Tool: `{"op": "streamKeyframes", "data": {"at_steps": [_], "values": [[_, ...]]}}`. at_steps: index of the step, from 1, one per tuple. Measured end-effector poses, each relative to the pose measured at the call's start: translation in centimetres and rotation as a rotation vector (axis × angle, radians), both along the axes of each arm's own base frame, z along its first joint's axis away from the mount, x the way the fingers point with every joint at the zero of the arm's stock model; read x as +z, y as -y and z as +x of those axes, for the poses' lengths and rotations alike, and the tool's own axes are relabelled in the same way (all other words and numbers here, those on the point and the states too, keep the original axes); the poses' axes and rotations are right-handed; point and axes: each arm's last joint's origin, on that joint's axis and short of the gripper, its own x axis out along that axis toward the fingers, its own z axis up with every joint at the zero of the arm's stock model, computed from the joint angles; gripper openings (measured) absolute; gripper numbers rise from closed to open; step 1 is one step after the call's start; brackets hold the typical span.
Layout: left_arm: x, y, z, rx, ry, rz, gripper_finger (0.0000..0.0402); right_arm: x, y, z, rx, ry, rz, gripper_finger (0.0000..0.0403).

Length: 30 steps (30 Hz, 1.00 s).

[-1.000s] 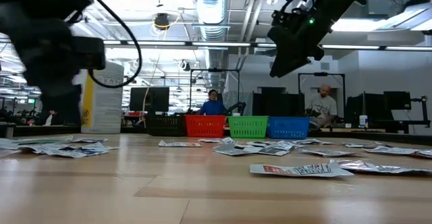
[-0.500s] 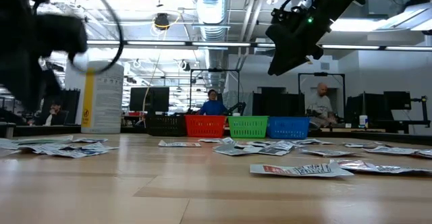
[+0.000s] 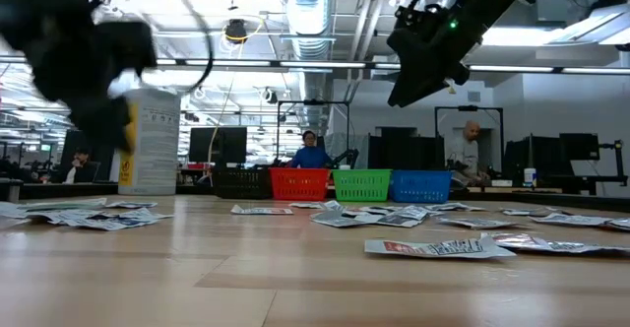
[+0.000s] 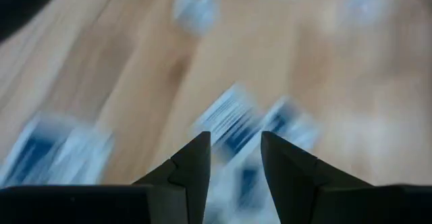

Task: Pick & Place First Aid Supplies
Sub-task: Put the top bandage pack into the blue bin

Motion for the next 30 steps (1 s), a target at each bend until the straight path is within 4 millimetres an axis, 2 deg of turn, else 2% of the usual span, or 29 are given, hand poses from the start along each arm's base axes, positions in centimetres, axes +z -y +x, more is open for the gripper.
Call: {"op": "streamKeyframes", "data": {"at_steps": [5, 15, 24, 30], "values": [[-0.2, -0.1, -0.9, 0.018, -0.147, 0.006, 0.0131, 0.0, -0.4, 0.0, 0.015, 0.000, 0.000, 0.0139], [-0.8, -0.7, -1.5, 0.086, -0.192, 0.171, 0.0131, 0.0, -0.5, 0.1, 0.019, 0.000, 0.000, 0.0140], [-3.4, -0.8, -1.3, 0.106, -0.237, 0.200, 0.0131, 0.0, -0.4, 0.1, 0.017, -0.001, 0.000, 0.0141], [-3.9, -0.7, -1.0, 0.112, -0.249, 0.215, 0.0131, 0.0, -0.5, 0.1, 0.019, 0.000, 0.000, 0.0139]]}}
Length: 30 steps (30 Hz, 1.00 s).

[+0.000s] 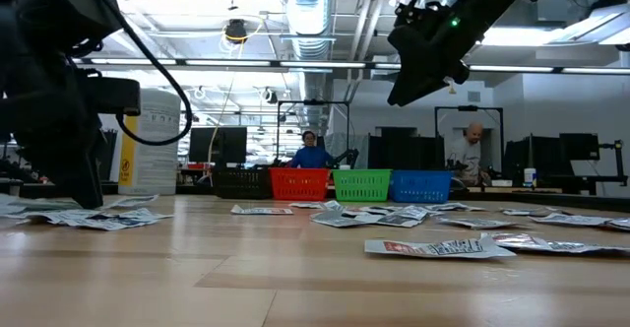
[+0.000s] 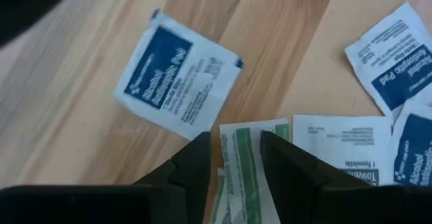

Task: Pick & Place First Aid Supplies
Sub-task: Put the top bandage pack into the blue bin

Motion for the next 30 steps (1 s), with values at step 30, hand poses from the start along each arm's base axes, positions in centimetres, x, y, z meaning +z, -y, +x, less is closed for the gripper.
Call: {"op": "streamKeyframes", "data": {"at_steps": [30], "values": [[1.4, 0.4, 1.5, 0.014, 0.241, -0.041, 0.0005, 0.0, 0.0, 0.0, 0.000, 0.000, 0.002, 0.0139]]}}
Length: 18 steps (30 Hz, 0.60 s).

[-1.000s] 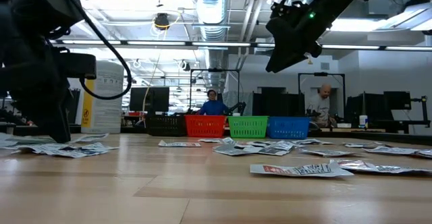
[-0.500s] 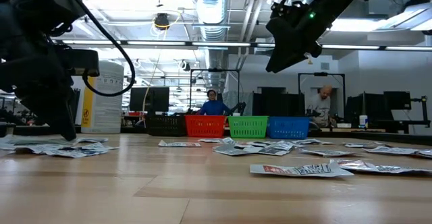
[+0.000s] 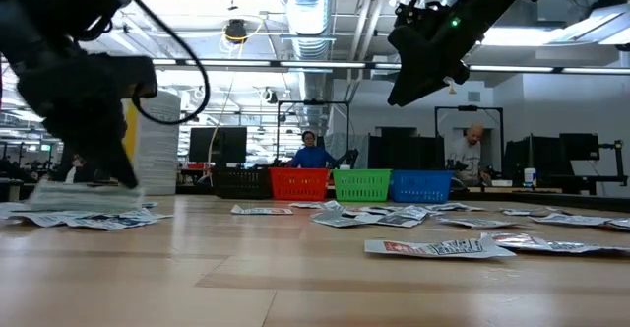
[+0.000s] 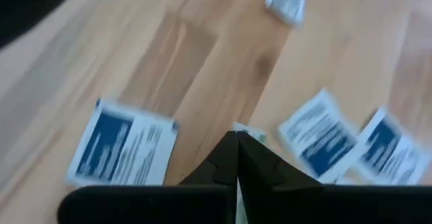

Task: Pick & Place First Aid Supplies
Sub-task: Put the top bandage pack into the blue bin

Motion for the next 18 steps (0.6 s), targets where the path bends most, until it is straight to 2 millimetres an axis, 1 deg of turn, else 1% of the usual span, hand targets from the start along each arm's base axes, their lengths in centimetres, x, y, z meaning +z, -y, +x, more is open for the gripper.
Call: {"op": "streamKeyframes", "data": {"at_steps": [7, 12, 18], "values": [[1.0, 0.2, 1.1, 0.029, 0.169, 0.021, 0.0005, 0.0, 0.0, 0.0, 0.000, 0.005, 0.009, 0.0139], [1.8, 0.3, 1.8, 0.052, 0.275, 0.039, 0.0005, 0.2, 0.0, 0.2, -0.023, 0.061, 0.042, 0.0135], [2.8, 0.1, 2.6, 0.068, 0.390, 0.042, 0.0006, 0.5, -0.3, 0.8, 0.071, 0.132, 0.130, 0.0134]]}}
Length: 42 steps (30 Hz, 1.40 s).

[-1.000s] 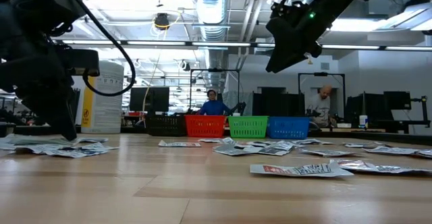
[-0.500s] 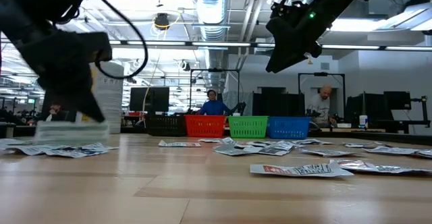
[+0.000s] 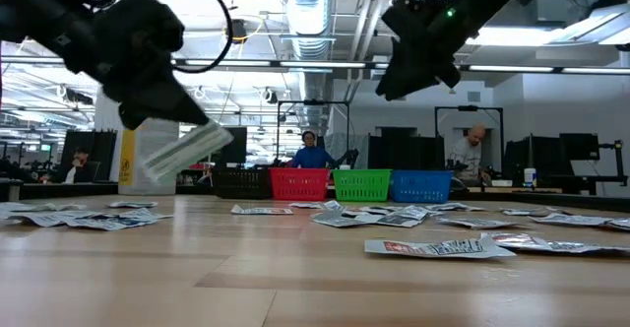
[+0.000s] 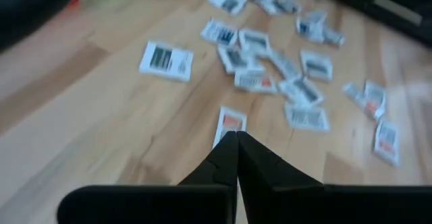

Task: Pick & Place First Aid Supplies
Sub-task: Put the top bandage pack into the blue bin

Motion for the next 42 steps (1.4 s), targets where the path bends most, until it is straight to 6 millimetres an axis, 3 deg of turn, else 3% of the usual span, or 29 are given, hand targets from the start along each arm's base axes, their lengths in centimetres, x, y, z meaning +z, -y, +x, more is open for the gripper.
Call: {"op": "streamKeyframes", "data": {"at_steps": [14, 20, 27, 33, 37, 42], "values": [[1.6, -0.7, 1.1, 0.019, 0.175, -0.017, 0.0005, 2.0, -1.4, 1.6, 0.550, 0.235, 0.090, 0.0117], [2.8, -0.6, 1.4, -0.006, 0.281, 0.011, 0.0005, 2.7, -1.9, 1.9, 0.580, 0.313, 0.078, 0.0135], [3.4, -0.5, 1.6, -0.011, 0.347, 0.013, 0.0005, 2.9, -2.0, 2.0, 0.552, 0.341, 0.103, 0.0192], [4.2, -0.5, 1.7, -0.014, 0.423, 0.015, 0.0004, 1.7, -1.9, 3.3, 0.517, 0.358, 0.151, 0.0224], [5.0, -0.6, 1.7, -0.004, 0.489, 0.028, 0.0005, 0.2, -2.0, 4.5, 0.531, 0.360, 0.209, 0.0228], [5.4, -1.0, 1.8, 0.021, 0.535, 0.025, 0.0005, -0.3, -2.1, 5.6, 0.568, 0.424, 0.223, 0.0223]]}}
